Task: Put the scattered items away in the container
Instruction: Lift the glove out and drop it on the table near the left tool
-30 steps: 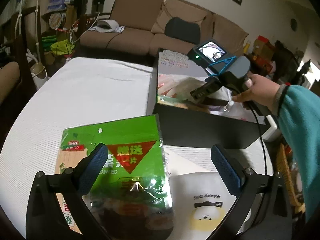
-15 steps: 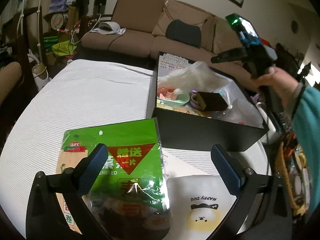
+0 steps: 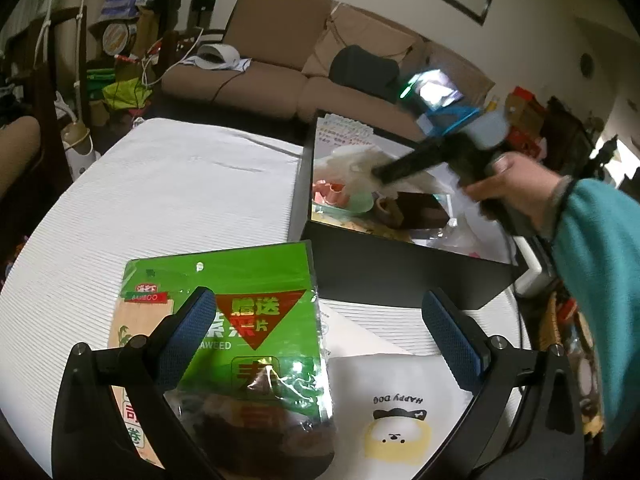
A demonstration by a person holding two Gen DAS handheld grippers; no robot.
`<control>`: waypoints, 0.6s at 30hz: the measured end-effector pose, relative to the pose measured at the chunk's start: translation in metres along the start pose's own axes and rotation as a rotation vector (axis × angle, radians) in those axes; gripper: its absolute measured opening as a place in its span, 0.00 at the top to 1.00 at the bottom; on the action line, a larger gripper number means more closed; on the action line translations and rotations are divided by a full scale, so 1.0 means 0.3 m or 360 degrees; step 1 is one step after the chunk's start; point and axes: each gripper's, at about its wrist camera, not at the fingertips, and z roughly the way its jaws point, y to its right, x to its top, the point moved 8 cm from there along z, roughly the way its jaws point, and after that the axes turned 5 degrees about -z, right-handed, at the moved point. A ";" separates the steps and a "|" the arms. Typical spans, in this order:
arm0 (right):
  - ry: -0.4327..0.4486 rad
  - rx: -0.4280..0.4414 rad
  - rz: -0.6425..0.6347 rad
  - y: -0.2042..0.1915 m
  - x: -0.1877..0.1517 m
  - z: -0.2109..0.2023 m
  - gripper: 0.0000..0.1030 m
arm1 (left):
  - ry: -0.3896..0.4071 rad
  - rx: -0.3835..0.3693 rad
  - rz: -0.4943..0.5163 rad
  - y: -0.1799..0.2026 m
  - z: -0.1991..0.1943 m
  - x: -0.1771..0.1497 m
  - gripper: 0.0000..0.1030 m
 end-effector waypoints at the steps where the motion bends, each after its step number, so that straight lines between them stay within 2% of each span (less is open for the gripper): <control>1: -0.0029 -0.0025 -0.0032 -0.007 0.001 0.029 0.07 | -0.0003 0.0002 -0.0003 -0.004 0.004 0.001 0.00; 4: -0.0056 -0.0177 -0.0140 -0.005 0.025 0.079 0.09 | -0.0024 0.0012 -0.0005 -0.012 0.019 -0.008 0.00; 5: -0.0045 -0.0183 -0.0147 -0.004 0.030 0.085 0.16 | -0.0032 0.0014 -0.0005 -0.013 0.024 -0.011 0.00; 6: -0.0041 -0.0148 -0.0140 -0.007 0.030 0.091 0.65 | -0.0040 0.0020 -0.0004 -0.015 0.030 -0.014 0.00; 7: -0.0061 -0.0170 -0.0111 0.003 0.025 0.097 0.80 | -0.0042 0.0026 -0.0005 -0.016 0.033 -0.015 0.00; 9: -0.0016 -0.0211 -0.0074 0.022 0.025 0.080 0.82 | -0.0048 0.0026 -0.0008 -0.015 0.035 -0.020 0.00; 13: 0.0178 -0.0334 0.0067 0.124 0.032 -0.042 0.84 | -0.0034 0.0020 -0.0002 -0.004 0.025 -0.020 0.00; 18: 0.0527 -0.0392 0.0291 0.295 0.023 -0.360 0.84 | -0.0024 0.0010 0.0012 0.014 0.015 -0.016 0.00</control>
